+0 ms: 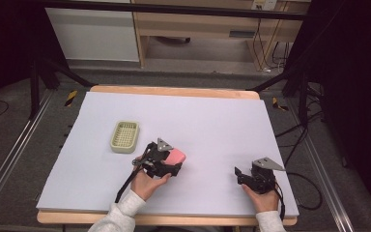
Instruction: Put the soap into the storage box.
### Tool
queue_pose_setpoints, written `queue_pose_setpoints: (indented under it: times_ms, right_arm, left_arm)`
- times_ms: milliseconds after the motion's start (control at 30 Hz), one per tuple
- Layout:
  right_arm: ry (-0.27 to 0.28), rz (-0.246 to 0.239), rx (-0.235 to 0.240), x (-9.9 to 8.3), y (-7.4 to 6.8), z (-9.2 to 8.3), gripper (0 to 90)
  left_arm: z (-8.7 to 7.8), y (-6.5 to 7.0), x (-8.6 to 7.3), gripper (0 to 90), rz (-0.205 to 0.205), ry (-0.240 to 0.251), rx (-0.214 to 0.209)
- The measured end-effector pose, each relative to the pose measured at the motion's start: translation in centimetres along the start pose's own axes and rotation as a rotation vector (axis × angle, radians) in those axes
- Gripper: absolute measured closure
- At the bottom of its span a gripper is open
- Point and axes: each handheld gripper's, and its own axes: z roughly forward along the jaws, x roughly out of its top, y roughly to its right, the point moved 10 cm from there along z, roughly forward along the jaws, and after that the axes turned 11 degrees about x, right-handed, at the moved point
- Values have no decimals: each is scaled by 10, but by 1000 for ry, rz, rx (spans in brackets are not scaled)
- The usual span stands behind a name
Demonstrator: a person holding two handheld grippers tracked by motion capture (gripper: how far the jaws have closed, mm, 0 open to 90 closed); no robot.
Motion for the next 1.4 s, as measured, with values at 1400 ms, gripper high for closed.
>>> queue_pose_setpoints:
  times_ms: [1400]
  right_arm:
    - [2, 10, -3, 0, 1, 0, 280]
  left_arm:
    - [-39, -85, 8, 372, -86, 47, 96]
